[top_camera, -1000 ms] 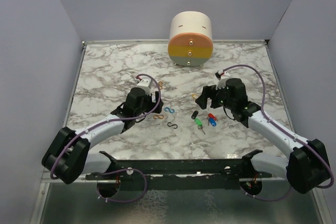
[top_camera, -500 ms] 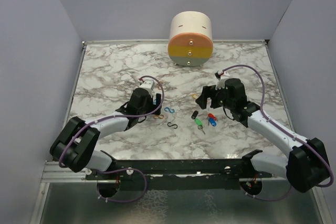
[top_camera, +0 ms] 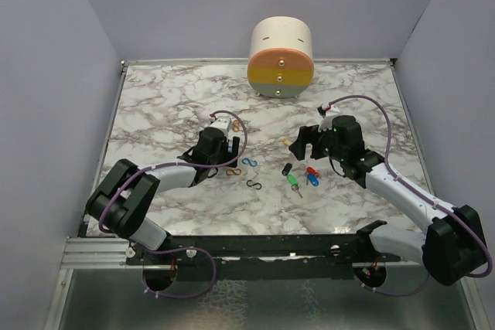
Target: Put the keys on the keyring
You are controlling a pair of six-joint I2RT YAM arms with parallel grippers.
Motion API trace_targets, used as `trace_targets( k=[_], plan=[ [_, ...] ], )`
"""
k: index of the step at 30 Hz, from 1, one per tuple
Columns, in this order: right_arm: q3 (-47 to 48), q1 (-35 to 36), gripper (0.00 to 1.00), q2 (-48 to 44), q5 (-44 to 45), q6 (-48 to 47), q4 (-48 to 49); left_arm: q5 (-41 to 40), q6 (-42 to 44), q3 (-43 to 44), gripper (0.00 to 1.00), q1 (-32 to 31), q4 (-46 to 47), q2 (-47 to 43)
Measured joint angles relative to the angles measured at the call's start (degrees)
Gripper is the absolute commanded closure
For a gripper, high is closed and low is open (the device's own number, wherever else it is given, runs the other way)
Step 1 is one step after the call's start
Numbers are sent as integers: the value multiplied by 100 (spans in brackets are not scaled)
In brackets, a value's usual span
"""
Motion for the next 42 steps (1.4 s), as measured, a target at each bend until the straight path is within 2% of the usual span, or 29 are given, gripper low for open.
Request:
trace_targets(
  k=[10, 25, 36, 42],
  plan=[
    [-2, 0, 12, 0, 15, -15, 0, 28, 15, 151, 18, 0, 129, 348],
    [-2, 0, 12, 0, 26, -17, 2, 280, -20, 160, 28, 0, 219, 372],
    [-2, 0, 12, 0, 42, -17, 2, 304, -59, 142, 30, 0, 223, 372],
    [-2, 0, 12, 0, 44, -17, 2, 295, -66, 127, 38, 0, 223, 376]
  ],
)
